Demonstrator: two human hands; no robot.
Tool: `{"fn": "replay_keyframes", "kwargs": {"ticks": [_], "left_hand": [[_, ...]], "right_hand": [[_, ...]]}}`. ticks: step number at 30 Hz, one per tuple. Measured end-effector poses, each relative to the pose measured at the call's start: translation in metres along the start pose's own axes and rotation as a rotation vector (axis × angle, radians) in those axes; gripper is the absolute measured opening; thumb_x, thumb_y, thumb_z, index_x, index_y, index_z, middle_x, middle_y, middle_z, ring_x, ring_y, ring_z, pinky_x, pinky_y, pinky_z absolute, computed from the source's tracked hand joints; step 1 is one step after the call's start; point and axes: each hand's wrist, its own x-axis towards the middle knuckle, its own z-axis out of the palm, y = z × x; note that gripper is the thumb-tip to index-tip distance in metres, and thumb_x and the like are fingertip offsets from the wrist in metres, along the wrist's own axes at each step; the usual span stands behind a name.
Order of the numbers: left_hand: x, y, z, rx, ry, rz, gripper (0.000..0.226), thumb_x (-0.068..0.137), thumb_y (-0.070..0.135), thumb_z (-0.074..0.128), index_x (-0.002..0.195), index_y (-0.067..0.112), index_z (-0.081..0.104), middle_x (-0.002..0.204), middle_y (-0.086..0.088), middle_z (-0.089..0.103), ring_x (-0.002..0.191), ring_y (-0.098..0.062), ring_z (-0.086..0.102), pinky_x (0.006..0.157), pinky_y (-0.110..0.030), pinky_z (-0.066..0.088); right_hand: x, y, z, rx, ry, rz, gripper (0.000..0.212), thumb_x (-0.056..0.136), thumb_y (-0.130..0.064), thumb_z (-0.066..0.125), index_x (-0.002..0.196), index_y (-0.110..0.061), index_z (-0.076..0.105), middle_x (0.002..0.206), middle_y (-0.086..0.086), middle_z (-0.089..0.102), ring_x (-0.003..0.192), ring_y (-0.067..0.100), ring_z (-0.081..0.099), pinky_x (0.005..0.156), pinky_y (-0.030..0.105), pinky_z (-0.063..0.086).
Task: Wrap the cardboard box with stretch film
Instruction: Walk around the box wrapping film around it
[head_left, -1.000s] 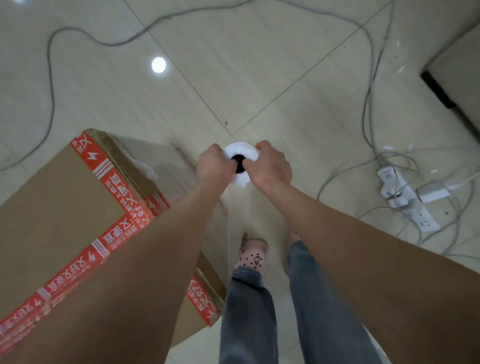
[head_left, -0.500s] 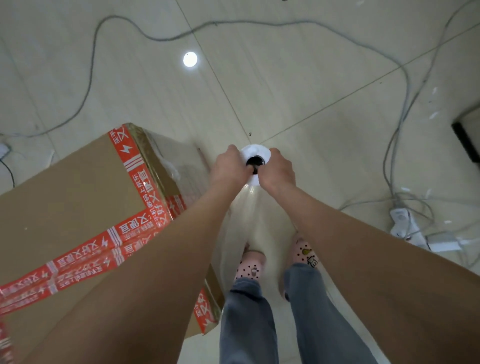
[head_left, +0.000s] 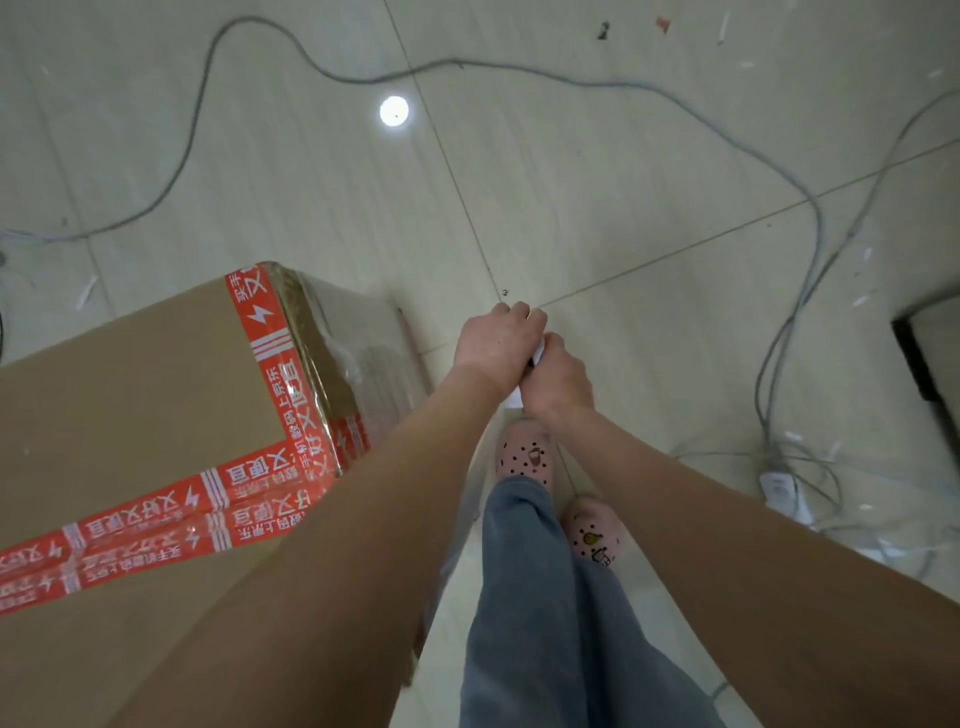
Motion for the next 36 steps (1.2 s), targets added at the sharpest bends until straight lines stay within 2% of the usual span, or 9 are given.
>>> {"fn": "replay_keyframes", "kwargs": {"ticks": [5,8,12,18,22,25,28,33,36], "left_hand": [[0.014,-0.016,-0.009,-0.096,-0.071,-0.024,0.024,0.088,0.01,0.051,0.112,0.009,0.05,0.11,-0.009,0.055,0.1,-0.029,0.057,0.065,-0.033,0.037],[0.021,-0.035,-0.012,-0.24,-0.062,-0.164,0.017,0.085,0.011,0.052,0.101,0.009,0.05,0.103,-0.011,0.056,0.092,-0.032,0.058,0.063,-0.033,0.035],[0.031,-0.063,-0.013,-0.418,-0.054,-0.346,0.022,0.082,0.013,0.056,0.103,0.008,0.053,0.102,-0.012,0.059,0.092,-0.032,0.057,0.066,-0.032,0.038],[0.036,-0.115,-0.014,-0.646,0.002,-0.679,0.032,0.081,0.027,0.065,0.104,0.007,0.056,0.105,-0.012,0.062,0.096,-0.032,0.059,0.069,-0.031,0.041],[0.03,-0.147,-0.009,-0.74,0.013,-0.795,0.036,0.079,0.035,0.067,0.099,0.008,0.056,0.101,-0.012,0.064,0.091,-0.032,0.062,0.075,-0.036,0.052],[0.025,-0.156,-0.01,-0.688,-0.01,-0.737,0.031,0.081,0.031,0.065,0.098,0.007,0.055,0.096,-0.01,0.062,0.091,-0.03,0.059,0.068,-0.033,0.044],[0.024,-0.157,-0.014,-0.593,-0.022,-0.63,0.03,0.082,0.027,0.064,0.102,0.008,0.054,0.1,-0.012,0.062,0.093,-0.031,0.058,0.067,-0.032,0.04],[0.038,-0.151,-0.027,-0.241,-0.029,-0.22,0.036,0.087,0.013,0.054,0.122,0.011,0.048,0.114,-0.008,0.054,0.101,-0.028,0.056,0.064,-0.034,0.039],[0.042,-0.146,-0.033,-0.077,-0.005,-0.002,0.032,0.082,0.019,0.054,0.113,0.013,0.05,0.107,-0.003,0.052,0.098,-0.023,0.053,0.055,-0.03,0.032]], "right_hand": [[0.008,-0.015,-0.008,-0.138,-0.001,-0.042,0.026,0.094,-0.024,0.046,0.118,-0.013,0.048,0.104,0.009,0.062,0.084,0.026,0.055,0.07,0.033,0.042],[0.016,-0.034,-0.015,-0.227,0.023,-0.079,0.028,0.092,-0.024,0.048,0.119,-0.016,0.049,0.103,0.008,0.063,0.08,0.026,0.054,0.067,0.033,0.042],[0.029,-0.061,-0.015,-0.284,0.067,-0.067,0.036,0.088,-0.028,0.054,0.122,-0.021,0.049,0.108,0.004,0.061,0.09,0.026,0.058,0.068,0.031,0.038],[0.042,-0.086,-0.003,-0.052,-0.04,-0.065,0.05,0.09,-0.035,0.056,0.136,-0.017,0.043,0.124,0.008,0.059,0.111,0.028,0.057,0.086,0.034,0.045],[0.05,-0.113,0.009,0.078,-0.134,-0.04,0.061,0.092,-0.037,0.056,0.143,-0.012,0.035,0.135,0.012,0.051,0.12,0.03,0.052,0.093,0.032,0.042],[0.056,-0.132,0.024,0.112,-0.157,-0.012,0.05,0.09,-0.029,0.055,0.135,-0.01,0.043,0.128,0.013,0.054,0.104,0.034,0.061,0.09,0.042,0.051],[0.058,-0.139,0.034,0.05,-0.127,0.016,0.038,0.089,-0.014,0.049,0.126,-0.007,0.049,0.122,0.014,0.057,0.102,0.035,0.06,0.084,0.046,0.054],[0.059,-0.137,0.038,-0.019,-0.102,0.005,0.033,0.09,-0.015,0.049,0.122,-0.007,0.051,0.117,0.014,0.06,0.103,0.033,0.059,0.077,0.033,0.047],[0.061,-0.136,0.037,0.026,-0.107,0.033,0.029,0.086,-0.022,0.055,0.113,-0.011,0.052,0.108,0.012,0.063,0.095,0.031,0.062,0.081,0.041,0.053]]}}
